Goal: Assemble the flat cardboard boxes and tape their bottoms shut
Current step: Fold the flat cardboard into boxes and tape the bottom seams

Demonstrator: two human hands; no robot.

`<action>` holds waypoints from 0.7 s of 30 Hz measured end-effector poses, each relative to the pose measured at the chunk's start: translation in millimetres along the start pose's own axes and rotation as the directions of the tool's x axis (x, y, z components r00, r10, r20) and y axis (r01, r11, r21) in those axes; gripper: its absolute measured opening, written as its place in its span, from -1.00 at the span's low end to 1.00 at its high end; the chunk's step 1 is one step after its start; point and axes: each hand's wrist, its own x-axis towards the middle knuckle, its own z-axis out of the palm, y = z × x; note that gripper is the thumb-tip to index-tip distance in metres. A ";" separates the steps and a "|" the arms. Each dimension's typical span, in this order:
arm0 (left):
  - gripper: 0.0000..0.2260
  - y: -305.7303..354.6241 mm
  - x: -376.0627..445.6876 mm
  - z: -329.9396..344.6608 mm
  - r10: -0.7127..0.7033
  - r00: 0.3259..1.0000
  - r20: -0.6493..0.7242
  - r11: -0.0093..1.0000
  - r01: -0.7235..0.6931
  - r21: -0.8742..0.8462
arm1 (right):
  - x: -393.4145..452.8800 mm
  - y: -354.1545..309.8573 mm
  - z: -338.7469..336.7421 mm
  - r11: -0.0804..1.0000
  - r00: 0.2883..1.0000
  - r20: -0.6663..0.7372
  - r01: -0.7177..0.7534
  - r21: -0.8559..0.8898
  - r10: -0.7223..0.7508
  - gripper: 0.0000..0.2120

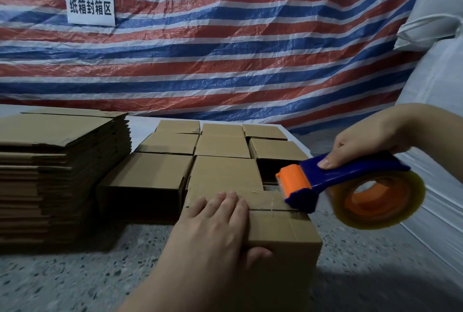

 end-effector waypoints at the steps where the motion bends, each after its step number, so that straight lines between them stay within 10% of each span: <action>1: -0.12 0.1 -0.4 0.0 0.005 1.000 -0.005 1.000 -0.005 0.000 | -1.8 6.5 0.0 1.000 1.000 0.008 -0.008 0.003 0.008 -0.32; 21: -0.24 44.8 31.6 -9.0 0.139 0.989 0.045 0.987 -0.135 -0.089 | 9.5 39.2 18.9 0.996 1.000 0.029 -0.003 0.091 0.001 -0.46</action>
